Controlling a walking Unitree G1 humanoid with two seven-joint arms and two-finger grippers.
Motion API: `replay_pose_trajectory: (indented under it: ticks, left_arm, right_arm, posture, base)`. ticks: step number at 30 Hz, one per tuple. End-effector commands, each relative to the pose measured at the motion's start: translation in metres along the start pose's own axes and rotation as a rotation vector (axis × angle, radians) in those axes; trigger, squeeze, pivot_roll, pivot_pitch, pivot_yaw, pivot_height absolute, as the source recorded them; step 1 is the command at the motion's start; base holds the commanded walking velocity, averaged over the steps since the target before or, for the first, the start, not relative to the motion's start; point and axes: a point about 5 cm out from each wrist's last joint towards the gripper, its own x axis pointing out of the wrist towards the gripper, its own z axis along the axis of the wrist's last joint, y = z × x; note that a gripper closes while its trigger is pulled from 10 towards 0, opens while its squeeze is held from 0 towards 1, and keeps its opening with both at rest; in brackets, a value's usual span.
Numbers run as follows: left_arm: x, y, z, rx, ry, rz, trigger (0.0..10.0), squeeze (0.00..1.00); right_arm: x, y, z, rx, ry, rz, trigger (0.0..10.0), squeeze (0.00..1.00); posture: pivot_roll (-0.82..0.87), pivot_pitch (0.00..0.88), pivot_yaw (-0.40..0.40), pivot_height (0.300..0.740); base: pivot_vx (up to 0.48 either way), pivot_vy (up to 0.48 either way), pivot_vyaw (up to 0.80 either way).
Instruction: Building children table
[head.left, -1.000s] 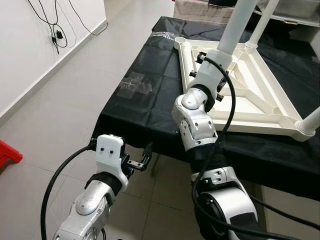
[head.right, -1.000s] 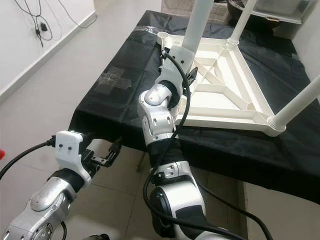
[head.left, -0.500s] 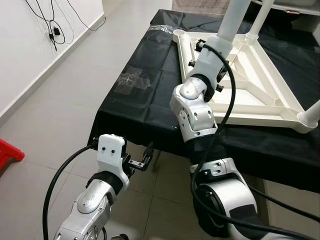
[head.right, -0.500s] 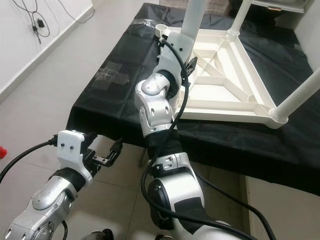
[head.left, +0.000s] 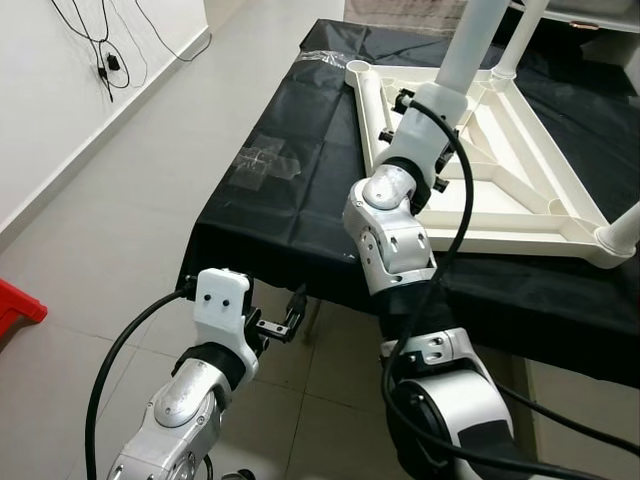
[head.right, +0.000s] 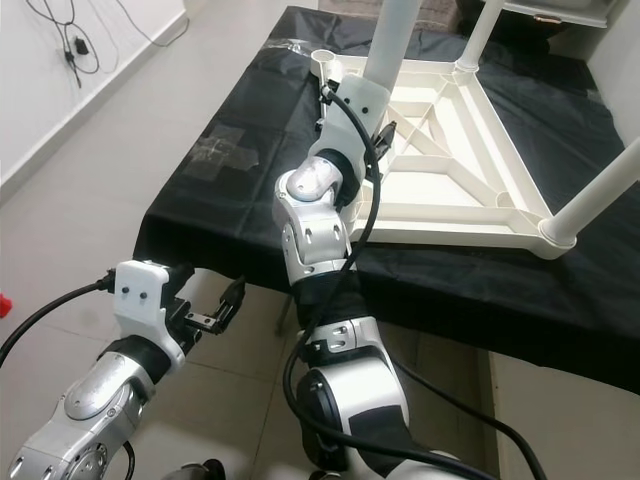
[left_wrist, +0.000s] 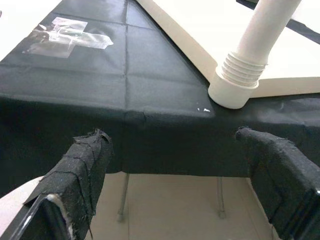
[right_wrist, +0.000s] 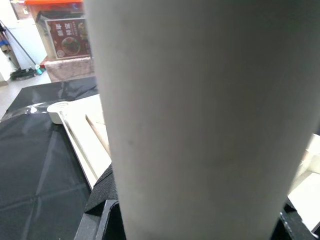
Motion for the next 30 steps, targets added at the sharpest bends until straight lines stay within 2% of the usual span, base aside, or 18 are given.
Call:
replay_pose_trajectory:
  ticks: [1, 22, 23, 30]
  left_arm:
    - [-0.0018, -0.0027, -0.0022, 0.000, 0.006, -0.009, 10.0, 0.00]
    - [-0.0035, -0.0053, -0.0041, 0.001, 0.010, -0.018, 10.0, 0.00]
    - [-0.0036, -0.0051, -0.0040, 0.000, 0.009, -0.018, 10.0, 0.00]
    - [-0.0035, -0.0052, -0.0040, 0.000, 0.010, -0.021, 10.0, 0.00]
  right_arm:
    - [-0.0059, -0.0159, -0.0708, -0.068, 0.361, -0.058, 10.0, 0.00]
    - [-0.0095, -0.0107, -0.0719, -0.056, 0.361, -0.027, 10.0, 0.00]
    - [-0.0081, -0.0099, -0.0677, -0.053, 0.326, -0.021, 10.0, 0.00]
    - [-0.0075, -0.0082, -0.0633, -0.052, 0.303, -0.015, 10.0, 0.00]
  posture:
    - [0.11, 0.228, -0.047, 0.740]
    - [0.11, 0.215, -0.050, 0.740]
    - [0.11, 0.217, -0.049, 0.740]
    - [0.11, 0.216, -0.048, 0.740]
  base:
    - [0.000, 0.000, 0.00]
    - [0.000, 0.000, 0.00]
    - [0.000, 0.000, 0.00]
    - [0.000, 0.000, 0.00]
